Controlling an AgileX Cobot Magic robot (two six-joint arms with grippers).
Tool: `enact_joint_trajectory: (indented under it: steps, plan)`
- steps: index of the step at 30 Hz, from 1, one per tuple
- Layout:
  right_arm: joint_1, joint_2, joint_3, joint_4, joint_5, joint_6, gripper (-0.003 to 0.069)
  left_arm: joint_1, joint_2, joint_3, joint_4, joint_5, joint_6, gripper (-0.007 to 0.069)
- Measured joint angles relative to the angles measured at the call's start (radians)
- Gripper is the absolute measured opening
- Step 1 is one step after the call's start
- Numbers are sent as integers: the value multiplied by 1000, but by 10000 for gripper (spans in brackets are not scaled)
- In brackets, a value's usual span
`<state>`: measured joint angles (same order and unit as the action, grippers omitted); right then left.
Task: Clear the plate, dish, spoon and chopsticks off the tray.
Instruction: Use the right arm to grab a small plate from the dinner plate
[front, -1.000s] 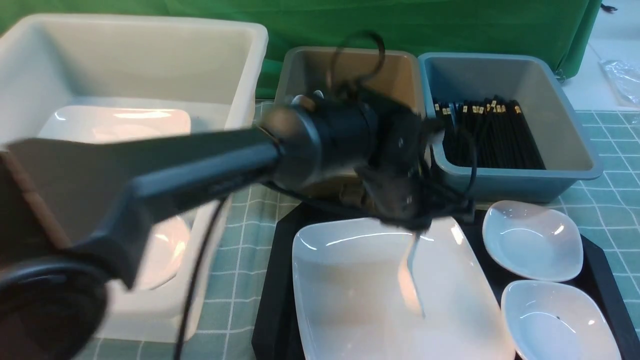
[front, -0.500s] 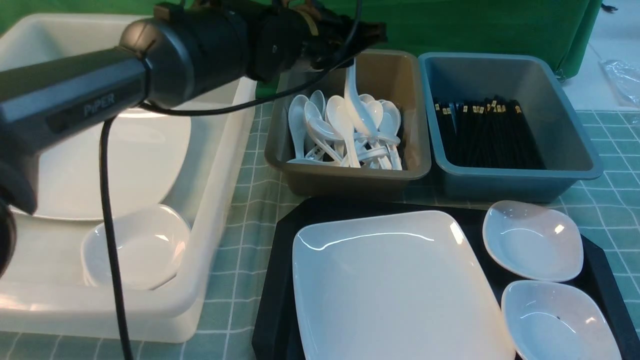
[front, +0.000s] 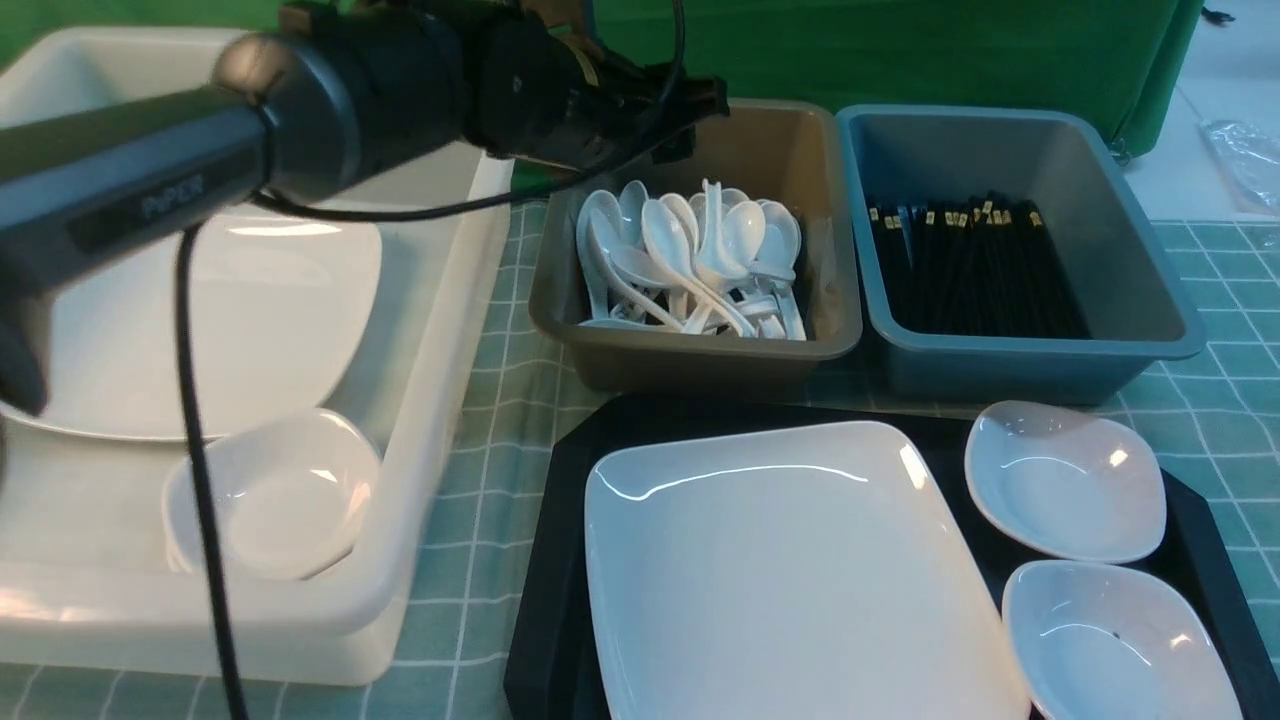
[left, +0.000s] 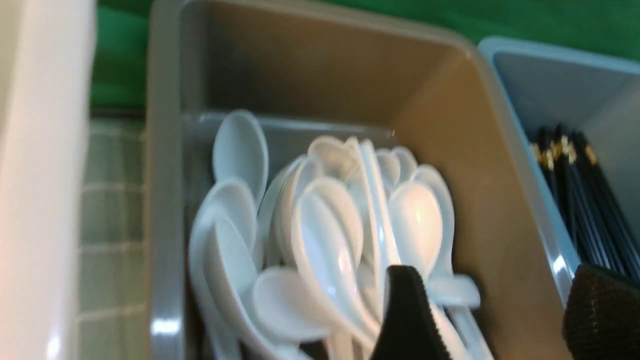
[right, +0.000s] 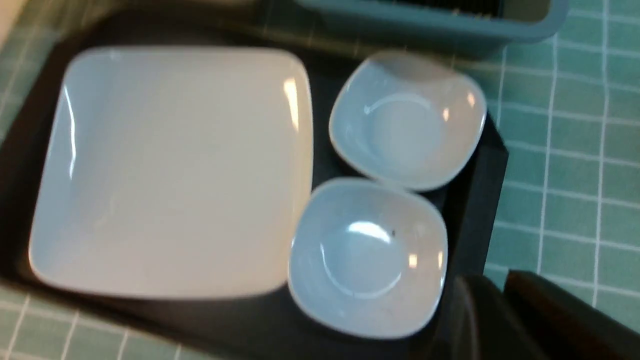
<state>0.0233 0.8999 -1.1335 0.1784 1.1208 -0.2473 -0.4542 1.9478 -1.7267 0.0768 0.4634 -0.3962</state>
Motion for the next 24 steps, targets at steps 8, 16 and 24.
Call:
enact_joint_trajectory:
  steps: [8,16,24]
  plan:
    - [66,118,116,74,-9,-109,316,-1,-162,0,5,325,132,78]
    - [307,240,414,-3,-261,-114,509,-1,-374,104,51,427,158,10]
    - [410,399,510,-80,-473,-109,517,-1,-632,388,55,402,123,10]
